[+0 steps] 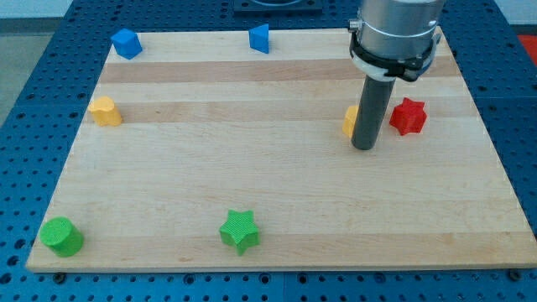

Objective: Place the green star at the center of the board

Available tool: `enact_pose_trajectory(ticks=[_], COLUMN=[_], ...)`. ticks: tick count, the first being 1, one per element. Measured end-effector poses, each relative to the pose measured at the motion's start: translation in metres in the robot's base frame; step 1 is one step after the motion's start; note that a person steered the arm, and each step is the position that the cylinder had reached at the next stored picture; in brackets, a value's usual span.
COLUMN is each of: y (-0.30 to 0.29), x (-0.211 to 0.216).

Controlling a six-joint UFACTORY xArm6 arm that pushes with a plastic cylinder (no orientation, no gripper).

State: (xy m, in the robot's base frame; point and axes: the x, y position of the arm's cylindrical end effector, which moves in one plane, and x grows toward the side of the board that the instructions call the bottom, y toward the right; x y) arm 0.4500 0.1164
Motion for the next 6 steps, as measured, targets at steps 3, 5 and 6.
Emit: enact_pose_trajectory(ticks=[3,5,6], y=[0.004,-0.036,-0.083], x=[0.061,0.143,0.155])
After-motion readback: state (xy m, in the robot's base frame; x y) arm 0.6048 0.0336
